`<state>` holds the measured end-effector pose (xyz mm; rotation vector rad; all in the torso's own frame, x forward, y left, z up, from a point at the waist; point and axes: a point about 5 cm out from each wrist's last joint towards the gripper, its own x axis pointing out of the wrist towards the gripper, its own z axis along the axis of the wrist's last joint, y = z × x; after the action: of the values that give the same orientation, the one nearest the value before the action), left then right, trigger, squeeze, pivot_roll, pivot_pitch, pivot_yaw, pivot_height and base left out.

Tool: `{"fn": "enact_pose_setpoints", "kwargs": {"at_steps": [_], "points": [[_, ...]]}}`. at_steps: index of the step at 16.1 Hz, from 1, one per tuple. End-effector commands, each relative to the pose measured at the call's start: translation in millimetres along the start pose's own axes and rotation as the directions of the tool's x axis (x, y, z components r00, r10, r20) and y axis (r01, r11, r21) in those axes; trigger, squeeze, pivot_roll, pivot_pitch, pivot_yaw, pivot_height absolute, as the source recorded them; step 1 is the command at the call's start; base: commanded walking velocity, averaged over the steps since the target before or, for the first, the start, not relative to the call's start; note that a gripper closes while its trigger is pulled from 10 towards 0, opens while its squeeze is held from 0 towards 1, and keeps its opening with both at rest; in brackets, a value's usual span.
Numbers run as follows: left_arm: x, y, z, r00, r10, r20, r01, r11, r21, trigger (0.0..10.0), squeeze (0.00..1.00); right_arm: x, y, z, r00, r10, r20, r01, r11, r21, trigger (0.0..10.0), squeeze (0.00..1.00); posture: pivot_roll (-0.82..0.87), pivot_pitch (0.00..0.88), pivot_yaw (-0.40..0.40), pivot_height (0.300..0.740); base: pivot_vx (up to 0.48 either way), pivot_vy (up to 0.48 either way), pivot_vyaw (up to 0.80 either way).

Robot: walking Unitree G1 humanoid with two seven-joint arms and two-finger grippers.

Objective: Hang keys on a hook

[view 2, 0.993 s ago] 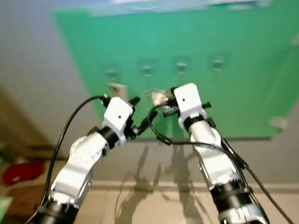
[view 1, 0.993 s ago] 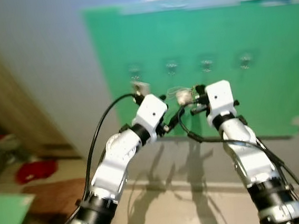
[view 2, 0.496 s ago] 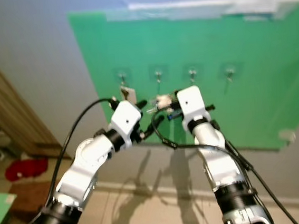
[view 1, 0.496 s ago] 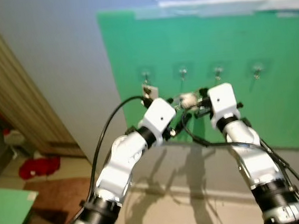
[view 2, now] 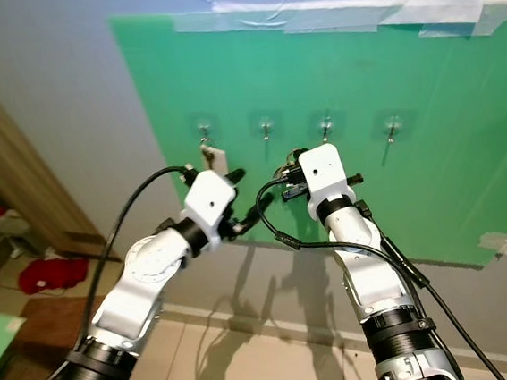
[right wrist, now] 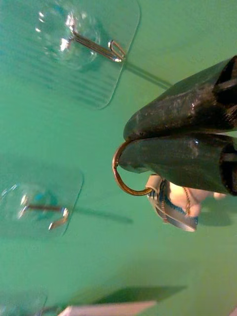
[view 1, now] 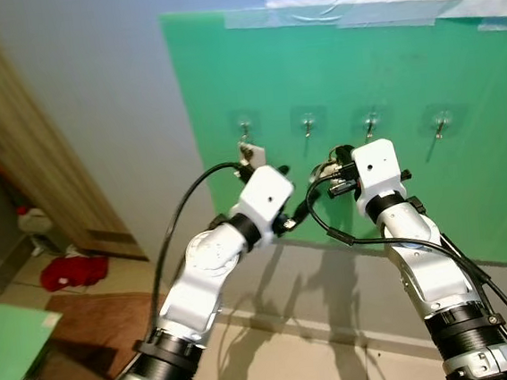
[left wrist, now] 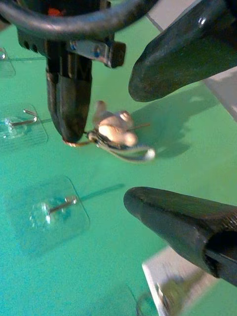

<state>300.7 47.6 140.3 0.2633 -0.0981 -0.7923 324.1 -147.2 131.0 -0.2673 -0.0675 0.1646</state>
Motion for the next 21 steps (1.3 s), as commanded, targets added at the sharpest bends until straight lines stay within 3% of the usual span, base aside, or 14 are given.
{"fn": "enact_pose_setpoints", "kwargs": {"at_steps": [1, 11, 15, 17, 21], "points": [[0.3, -1.5, 2.8, 1.0, -0.009, 0.01, 0.009, 1.0, 0.002, 10.0, 0.0, 1.5, -1.7, 1.1, 1.0, -0.005, -0.004, 0.005, 1.0, 0.006, 0.0, 0.0, -0.08, 0.0, 0.093, 0.74, 0.0, 0.0, 0.0], [0.8, -9.8, 3.0, 1.0, 0.009, 0.022, -0.008, 0.999, -0.037, 10.0, 0.0, 18.4, -29.1, 41.1, 0.995, 0.093, 0.048, -0.091, 0.995, -0.05, 0.0, 0.0, -0.1, 0.0, 0.051, 0.74, 0.0, 0.0, 0.0], [0.5, -9.7, 2.9, 1.0, 0.019, 0.023, -0.018, 0.999, -0.041, 10.0, 0.0, 28.9, -15.6, 45.3, 0.987, 0.162, 0.002, -0.162, 0.987, -0.014, 0.0, 0.0, -0.09, 0.0, 0.039, 0.74, 0.0, 0.0, 0.0], [0.2, -10.0, 3.2, 0.999, 0.023, 0.025, -0.022, 0.999, -0.042, 10.0, 0.0, 30.4, -11.2, 49.4, 0.984, 0.177, 0.017, -0.175, 0.98, -0.091, 0.0, 0.0, -0.09, 0.0, 0.036, 0.74, 0.0, 0.0, 0.0], [-0.1, -9.6, 2.9, 0.999, 0.028, 0.024, -0.027, 0.999, -0.042, 10.0, 0.0, 35.5, -7.1, 53.2, 0.982, 0.19, 0.007, -0.188, 0.977, -0.096, 0.0, 0.0, -0.09, 0.0, 0.035, 0.74, 0.0, 0.0, 0.0]]}}
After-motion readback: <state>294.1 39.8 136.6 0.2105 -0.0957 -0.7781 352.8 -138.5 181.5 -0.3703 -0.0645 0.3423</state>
